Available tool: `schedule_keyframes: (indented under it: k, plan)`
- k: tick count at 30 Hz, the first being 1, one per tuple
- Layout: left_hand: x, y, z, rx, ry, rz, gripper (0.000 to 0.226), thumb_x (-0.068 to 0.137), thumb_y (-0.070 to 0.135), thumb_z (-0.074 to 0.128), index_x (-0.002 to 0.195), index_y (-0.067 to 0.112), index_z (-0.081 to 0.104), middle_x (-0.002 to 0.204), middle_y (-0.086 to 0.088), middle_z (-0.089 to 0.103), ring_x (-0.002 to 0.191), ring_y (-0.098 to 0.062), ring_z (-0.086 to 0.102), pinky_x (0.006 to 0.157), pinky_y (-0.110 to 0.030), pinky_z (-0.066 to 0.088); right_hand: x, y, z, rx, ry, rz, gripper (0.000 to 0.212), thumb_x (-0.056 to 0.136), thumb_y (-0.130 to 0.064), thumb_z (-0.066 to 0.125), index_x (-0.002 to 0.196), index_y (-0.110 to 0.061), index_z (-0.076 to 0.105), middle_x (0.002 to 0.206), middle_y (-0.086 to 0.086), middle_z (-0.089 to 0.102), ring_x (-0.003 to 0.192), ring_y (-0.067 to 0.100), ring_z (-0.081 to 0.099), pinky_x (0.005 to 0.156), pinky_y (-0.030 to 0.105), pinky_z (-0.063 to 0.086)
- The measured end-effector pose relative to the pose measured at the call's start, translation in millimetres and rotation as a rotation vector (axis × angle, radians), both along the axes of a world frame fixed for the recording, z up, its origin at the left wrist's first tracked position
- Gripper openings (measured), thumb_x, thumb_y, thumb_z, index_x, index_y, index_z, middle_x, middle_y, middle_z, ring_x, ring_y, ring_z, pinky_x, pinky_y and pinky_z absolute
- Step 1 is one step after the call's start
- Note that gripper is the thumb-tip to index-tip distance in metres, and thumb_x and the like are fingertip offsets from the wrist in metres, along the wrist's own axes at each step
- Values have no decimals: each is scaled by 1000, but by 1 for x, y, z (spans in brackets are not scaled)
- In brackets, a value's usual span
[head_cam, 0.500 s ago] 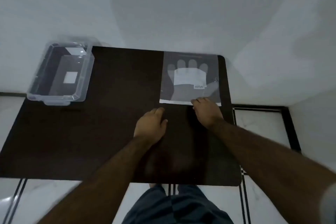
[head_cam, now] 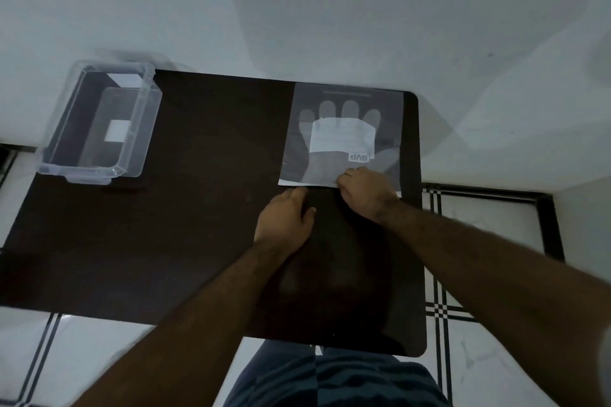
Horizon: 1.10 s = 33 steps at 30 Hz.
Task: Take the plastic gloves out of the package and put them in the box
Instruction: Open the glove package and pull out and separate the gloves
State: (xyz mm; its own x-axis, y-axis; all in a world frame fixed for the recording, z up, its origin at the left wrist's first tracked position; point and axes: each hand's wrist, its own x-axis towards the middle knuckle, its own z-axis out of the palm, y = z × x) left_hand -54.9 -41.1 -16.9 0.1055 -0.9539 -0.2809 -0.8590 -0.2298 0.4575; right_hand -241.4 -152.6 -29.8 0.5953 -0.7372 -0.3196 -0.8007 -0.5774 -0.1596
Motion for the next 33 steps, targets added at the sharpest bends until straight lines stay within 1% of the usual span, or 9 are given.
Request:
schedule_keyframes:
  k: [6, 11, 13, 15, 18, 22, 26, 30, 33]
  plan:
    - [-7, -11, -6, -5, -17, -22, 45, 104, 37, 61, 144, 17, 59, 134, -4, 67, 122, -23, 61, 100, -41, 54, -7, -12, -5, 64, -201, -109, 18, 103, -33, 60, 105, -19, 72, 107, 3, 71, 99, 19, 65, 93, 41, 57]
    - [-12, -19, -11, -69, -82, -78, 45, 104, 33, 59, 144, 13, 60, 138, -6, 62, 125, -27, 56, 101, -42, 51, -12, -18, -9, 164, -322, -177, 17, 101, -32, 66, 110, -20, 74, 112, 1, 73, 106, 17, 65, 96, 33, 49]
    - [-15, -23, -11, -75, -122, -131, 53, 105, 35, 57, 154, 15, 52, 153, -6, 54, 139, -28, 48, 112, -44, 46, -12, -22, -10, 211, -336, -187, 18, 101, -32, 66, 112, -21, 75, 115, -1, 74, 107, 16, 65, 99, 34, 50]
    - [-17, -27, -13, -50, -143, -187, 63, 107, 38, 54, 164, 20, 37, 169, -3, 38, 154, -26, 33, 123, -47, 33, -14, -24, -10, 251, -355, -203, 16, 102, -30, 66, 112, -22, 75, 114, -2, 75, 106, 13, 65, 98, 33, 51]
    - [-19, -29, -20, -22, -190, -234, 70, 108, 42, 50, 169, 23, 23, 175, -1, 27, 161, -23, 20, 129, -48, 20, -15, -29, -10, 317, -387, -254, 12, 100, -27, 69, 107, -21, 77, 108, -2, 76, 100, 11, 66, 94, 31, 51]
    - [-19, -28, -32, -39, -247, -257, 69, 108, 46, 46, 169, 21, 26, 177, -2, 26, 164, -22, 17, 133, -49, 11, -13, -36, -12, 426, -422, -380, 12, 98, -31, 73, 103, -22, 79, 101, -6, 75, 95, 8, 67, 88, 29, 52]
    - [-18, -24, -39, -8, -265, -280, 71, 108, 47, 43, 170, 21, 20, 178, -2, 20, 165, -20, 10, 133, -53, 1, -8, -44, -13, 487, -485, -534, 11, 95, -31, 76, 99, -22, 79, 94, -12, 70, 90, 4, 62, 75, 21, 45]
    - [-17, -20, -39, -97, -295, -231, 78, 105, 46, 48, 171, 18, 15, 179, -5, 18, 166, -24, 6, 132, -59, 4, -3, -49, -13, 598, -452, -558, 6, 94, -26, 77, 95, -20, 79, 99, -7, 73, 96, 8, 64, 80, 27, 48]
    - [-14, -24, -40, -70, -314, -223, 75, 107, 46, 45, 170, 18, 18, 178, -5, 19, 166, -23, 5, 132, -59, -1, 1, -51, -16, 592, -411, -584, 5, 95, -21, 74, 94, -19, 78, 102, -4, 73, 98, 11, 66, 84, 31, 53]
